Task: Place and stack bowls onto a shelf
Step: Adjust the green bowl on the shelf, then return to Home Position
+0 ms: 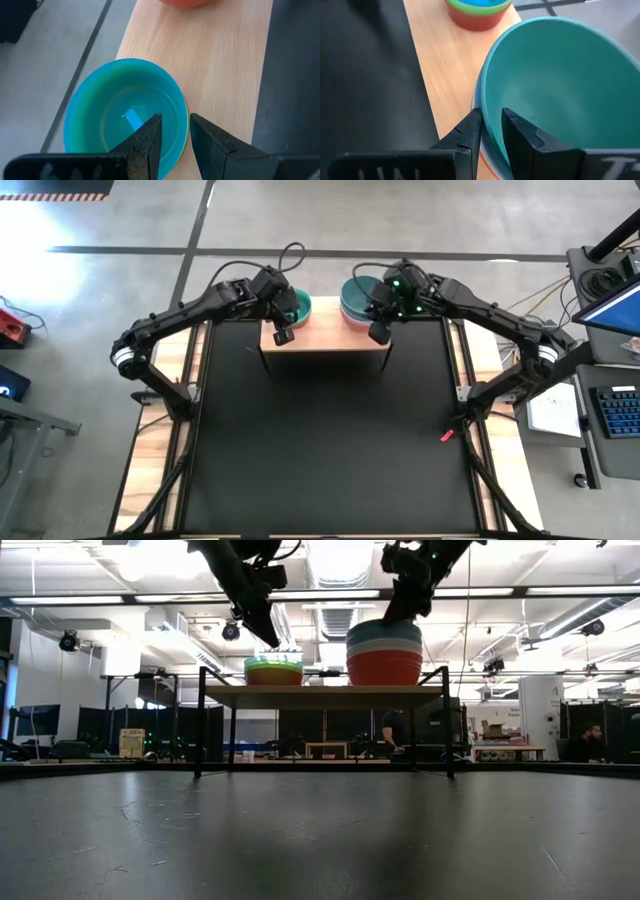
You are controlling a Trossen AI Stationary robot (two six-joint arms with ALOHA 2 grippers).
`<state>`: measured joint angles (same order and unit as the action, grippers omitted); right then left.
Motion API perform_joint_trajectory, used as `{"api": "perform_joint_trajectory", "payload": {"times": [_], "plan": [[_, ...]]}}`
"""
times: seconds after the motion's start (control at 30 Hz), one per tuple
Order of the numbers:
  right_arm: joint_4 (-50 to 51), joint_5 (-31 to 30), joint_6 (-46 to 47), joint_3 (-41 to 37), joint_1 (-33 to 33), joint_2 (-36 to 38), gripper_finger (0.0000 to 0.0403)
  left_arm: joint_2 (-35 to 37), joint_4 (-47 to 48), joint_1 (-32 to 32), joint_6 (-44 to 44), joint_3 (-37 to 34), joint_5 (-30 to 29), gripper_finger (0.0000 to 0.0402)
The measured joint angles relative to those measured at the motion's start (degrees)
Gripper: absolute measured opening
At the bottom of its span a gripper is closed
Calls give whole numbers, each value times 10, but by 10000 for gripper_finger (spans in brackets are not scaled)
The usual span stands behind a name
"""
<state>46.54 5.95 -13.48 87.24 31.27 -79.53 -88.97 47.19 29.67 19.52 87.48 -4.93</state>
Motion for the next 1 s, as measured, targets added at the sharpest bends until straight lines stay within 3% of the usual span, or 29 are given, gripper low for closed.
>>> {"api": "perform_joint_trajectory", "payload": {"times": [0.3,0.63,0.8,1.0], "plan": [[6,0,-6,22,0,43,66,33,6,-6,-7,0,1,83],[-2,14,-6,11,-3,123,66,131,9,-6,-44,-11,14,83],[-7,51,-6,-38,-3,176,66,209,-2,-6,-73,-86,15,83],[-92,52,19,-133,-3,239,66,315,-107,-11,-128,-236,15,83]]}}
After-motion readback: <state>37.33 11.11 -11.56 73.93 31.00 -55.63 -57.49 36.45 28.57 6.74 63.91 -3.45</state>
